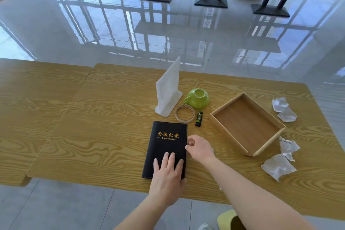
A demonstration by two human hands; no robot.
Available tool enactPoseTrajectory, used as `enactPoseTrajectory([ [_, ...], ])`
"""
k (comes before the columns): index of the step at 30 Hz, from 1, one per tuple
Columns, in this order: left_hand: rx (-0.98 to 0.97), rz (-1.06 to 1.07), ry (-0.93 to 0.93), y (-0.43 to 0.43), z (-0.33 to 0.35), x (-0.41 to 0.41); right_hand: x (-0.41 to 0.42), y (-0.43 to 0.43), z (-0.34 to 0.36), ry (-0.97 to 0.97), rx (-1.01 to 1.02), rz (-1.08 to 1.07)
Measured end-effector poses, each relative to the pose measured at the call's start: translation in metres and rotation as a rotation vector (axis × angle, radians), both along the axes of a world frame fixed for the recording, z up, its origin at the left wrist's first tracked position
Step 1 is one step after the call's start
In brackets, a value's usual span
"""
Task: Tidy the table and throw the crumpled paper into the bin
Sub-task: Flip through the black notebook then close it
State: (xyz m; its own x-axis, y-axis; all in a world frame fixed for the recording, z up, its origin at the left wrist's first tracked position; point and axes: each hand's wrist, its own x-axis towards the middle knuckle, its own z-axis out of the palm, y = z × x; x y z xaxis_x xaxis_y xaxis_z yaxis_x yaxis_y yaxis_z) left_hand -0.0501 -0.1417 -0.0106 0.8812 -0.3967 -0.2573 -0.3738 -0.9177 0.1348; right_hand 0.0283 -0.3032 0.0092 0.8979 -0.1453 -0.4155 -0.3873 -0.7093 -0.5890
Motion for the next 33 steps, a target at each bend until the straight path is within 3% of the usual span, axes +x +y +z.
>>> enactPoseTrajectory([
  [5, -0.002, 0.006, -0.001, 0.0, 0.004, 0.003, -0.011, -0.005, 0.006, -0.028, -0.025, 0.032],
  [12, -0.05, 0.067, -0.035, -0.006, 0.01, 0.009, -0.041, -0.04, 0.007, -0.12, -0.079, -0.089],
  [19, -0.04, 0.137, -0.047, -0.01, 0.01, 0.018, -0.065, -0.075, 0.0, -0.051, -0.235, -0.132],
  [33, 0.11, 0.307, -0.015, -0.038, 0.008, 0.032, -0.076, -0.077, -0.012, 0.038, -0.316, -0.023],
])
